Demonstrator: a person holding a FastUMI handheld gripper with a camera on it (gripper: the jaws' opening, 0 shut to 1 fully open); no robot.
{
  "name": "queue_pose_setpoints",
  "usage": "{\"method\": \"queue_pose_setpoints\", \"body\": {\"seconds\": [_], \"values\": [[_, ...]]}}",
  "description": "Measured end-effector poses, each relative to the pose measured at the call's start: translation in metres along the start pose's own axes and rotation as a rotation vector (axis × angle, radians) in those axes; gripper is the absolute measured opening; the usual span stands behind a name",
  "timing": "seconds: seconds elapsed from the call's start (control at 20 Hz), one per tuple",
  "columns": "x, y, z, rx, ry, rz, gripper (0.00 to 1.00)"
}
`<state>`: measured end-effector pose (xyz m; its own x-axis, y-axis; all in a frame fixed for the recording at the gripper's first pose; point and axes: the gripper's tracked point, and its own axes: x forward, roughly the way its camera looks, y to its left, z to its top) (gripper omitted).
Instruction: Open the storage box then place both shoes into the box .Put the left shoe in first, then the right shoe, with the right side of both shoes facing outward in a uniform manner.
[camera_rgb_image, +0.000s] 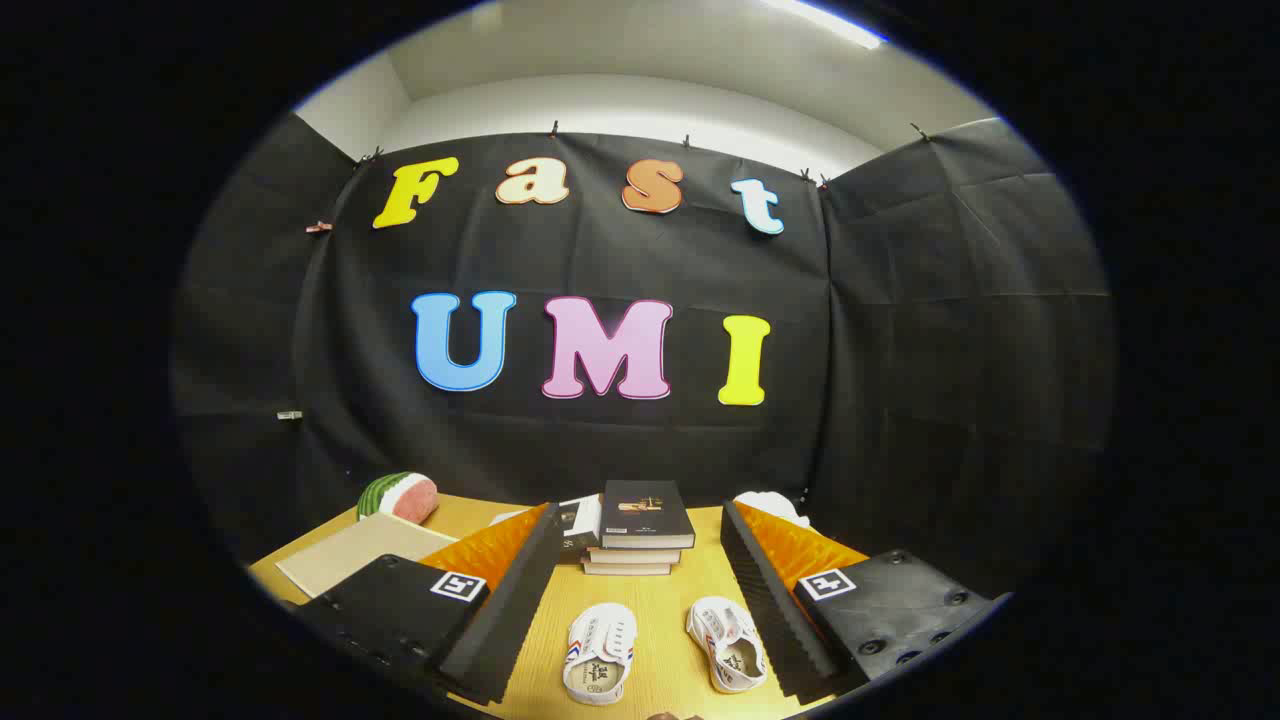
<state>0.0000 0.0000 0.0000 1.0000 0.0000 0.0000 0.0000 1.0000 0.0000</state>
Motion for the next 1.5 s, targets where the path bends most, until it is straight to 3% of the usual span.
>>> {"method": "queue_pose_setpoints", "body": {"seconds": [0.65,1.15,1.5], "values": [[0.009,-0.019,-0.019,0.004,0.054,-0.013,0.97],[0.033,-0.005,-0.019,-0.022,0.071,0.053,0.97],[0.05,0.013,-0.025,0.033,0.115,0.117,0.97]]}}
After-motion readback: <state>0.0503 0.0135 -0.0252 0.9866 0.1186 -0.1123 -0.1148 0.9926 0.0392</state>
